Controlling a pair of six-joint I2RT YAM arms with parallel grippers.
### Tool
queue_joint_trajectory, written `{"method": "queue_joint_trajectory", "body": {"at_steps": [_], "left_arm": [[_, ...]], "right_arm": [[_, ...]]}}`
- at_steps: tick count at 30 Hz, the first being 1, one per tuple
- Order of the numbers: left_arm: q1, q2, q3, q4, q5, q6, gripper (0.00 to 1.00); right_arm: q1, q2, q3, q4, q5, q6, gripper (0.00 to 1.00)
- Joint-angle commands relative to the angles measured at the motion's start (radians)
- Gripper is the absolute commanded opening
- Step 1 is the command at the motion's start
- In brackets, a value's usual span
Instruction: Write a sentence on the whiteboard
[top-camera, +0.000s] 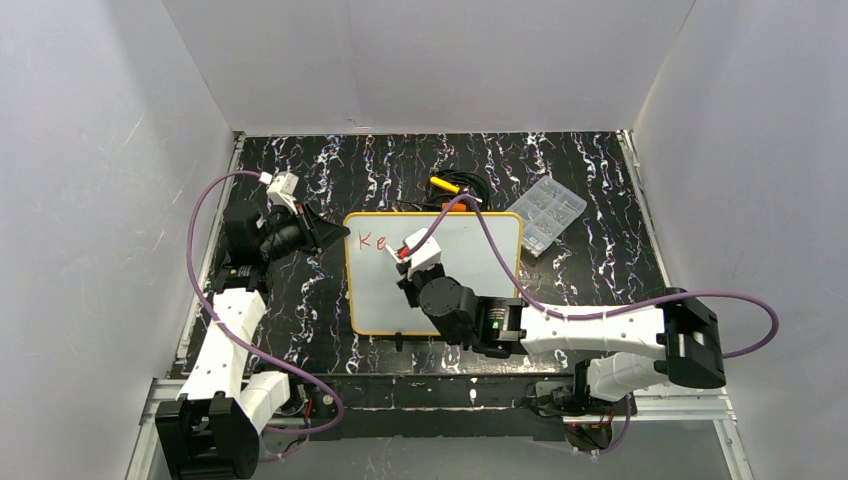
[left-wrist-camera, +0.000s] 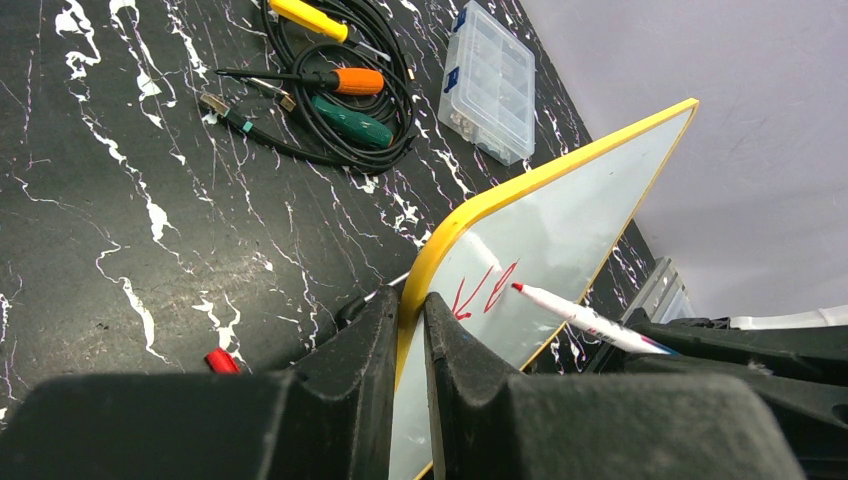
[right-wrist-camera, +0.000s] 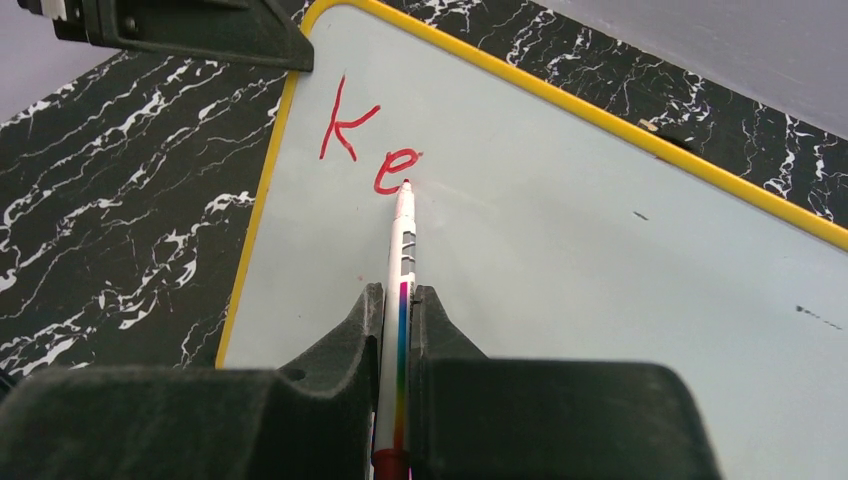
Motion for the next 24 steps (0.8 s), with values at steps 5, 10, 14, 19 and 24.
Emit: {"method": "queue_joint_trajectory", "body": {"at_steps": [5, 10, 14, 19, 24], "left_arm": [[-0.012, -0.017, 0.009, 0.002, 0.046, -0.001, 0.0], [-0.012, -0.017, 0.009, 0.003, 0.048, -0.001, 0.0], [-0.012, -0.017, 0.01, 0.003, 0.048, -0.001, 0.0], [-0.013, -0.018, 0.009, 0.002, 0.048, -0.001, 0.0], [-0.014, -0.02, 0.009, 0.003, 0.048, -0.001, 0.0]], "right_arm": [[-0.001, -0.053, -0.018, 0.074, 0.044, -0.034, 0.01], [-0.002, -0.03, -0.007, 0.06, 0.057, -0.036, 0.01], [-0.001, -0.034, -0.009, 0.025, 0.064, -0.016, 0.01], [-0.002, -0.047, -0.018, -0.02, 0.079, 0.016, 0.01], [-0.002, -0.063, -0.024, -0.037, 0.112, 0.022, 0.01]]}}
